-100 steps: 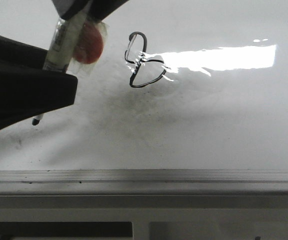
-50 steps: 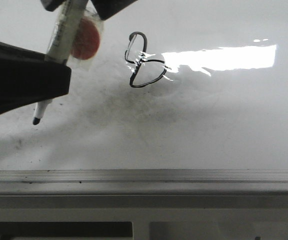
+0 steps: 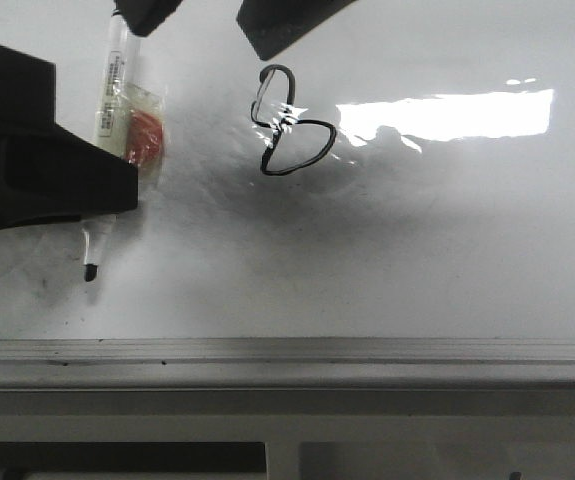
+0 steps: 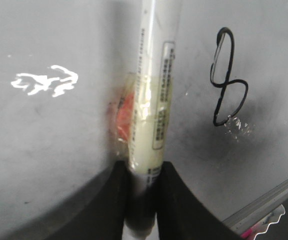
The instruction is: Write number 8 on whiteboard
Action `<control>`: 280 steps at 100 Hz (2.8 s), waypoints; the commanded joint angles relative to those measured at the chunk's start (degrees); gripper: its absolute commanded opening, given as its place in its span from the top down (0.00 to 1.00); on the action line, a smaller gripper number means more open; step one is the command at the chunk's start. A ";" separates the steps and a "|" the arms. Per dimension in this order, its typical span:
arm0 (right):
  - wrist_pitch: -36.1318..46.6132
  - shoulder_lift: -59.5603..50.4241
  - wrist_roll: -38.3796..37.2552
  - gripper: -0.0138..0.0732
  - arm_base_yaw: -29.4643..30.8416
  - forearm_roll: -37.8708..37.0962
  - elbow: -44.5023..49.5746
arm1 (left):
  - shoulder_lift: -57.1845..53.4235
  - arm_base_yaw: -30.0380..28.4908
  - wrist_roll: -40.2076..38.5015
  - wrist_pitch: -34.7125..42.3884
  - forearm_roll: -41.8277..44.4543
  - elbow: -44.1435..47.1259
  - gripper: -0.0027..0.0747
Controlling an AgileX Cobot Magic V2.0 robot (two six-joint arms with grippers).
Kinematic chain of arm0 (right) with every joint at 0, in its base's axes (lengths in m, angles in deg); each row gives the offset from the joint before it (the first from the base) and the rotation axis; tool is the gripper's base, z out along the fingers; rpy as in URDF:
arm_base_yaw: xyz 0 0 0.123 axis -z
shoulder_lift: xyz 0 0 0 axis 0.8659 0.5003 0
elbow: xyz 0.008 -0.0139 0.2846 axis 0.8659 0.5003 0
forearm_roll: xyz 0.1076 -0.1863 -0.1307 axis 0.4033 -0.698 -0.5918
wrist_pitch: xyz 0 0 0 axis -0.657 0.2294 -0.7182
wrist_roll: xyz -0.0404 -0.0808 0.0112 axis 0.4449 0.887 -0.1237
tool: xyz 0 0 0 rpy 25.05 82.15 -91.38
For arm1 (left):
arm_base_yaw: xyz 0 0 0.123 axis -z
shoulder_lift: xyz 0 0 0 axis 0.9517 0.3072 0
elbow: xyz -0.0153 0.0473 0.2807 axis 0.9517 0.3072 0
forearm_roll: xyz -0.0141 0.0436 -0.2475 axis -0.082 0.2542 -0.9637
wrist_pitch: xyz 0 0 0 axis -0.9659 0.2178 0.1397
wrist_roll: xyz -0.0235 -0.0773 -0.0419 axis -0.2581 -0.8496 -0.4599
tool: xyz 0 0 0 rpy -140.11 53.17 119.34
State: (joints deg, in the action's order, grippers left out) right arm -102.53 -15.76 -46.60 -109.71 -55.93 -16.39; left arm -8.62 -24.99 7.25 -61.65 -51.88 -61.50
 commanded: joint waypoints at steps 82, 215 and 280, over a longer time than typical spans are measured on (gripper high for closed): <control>11.62 -17.97 0.19 0.91 0.26 -6.52 8.80 | -15.00 -0.16 -0.49 -3.98 -0.03 -0.05 0.67; 39.27 -51.07 0.63 0.91 0.26 -13.59 59.25 | -53.03 -10.26 -0.14 -13.42 10.19 25.09 0.99; 39.27 -51.07 0.63 0.91 0.26 -13.59 59.25 | -65.34 -44.68 17.41 -30.46 10.82 25.09 0.99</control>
State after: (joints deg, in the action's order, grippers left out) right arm -67.77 -67.03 -46.40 -109.71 -69.14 44.40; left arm -72.45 -69.37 24.07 -94.15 -41.33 -38.65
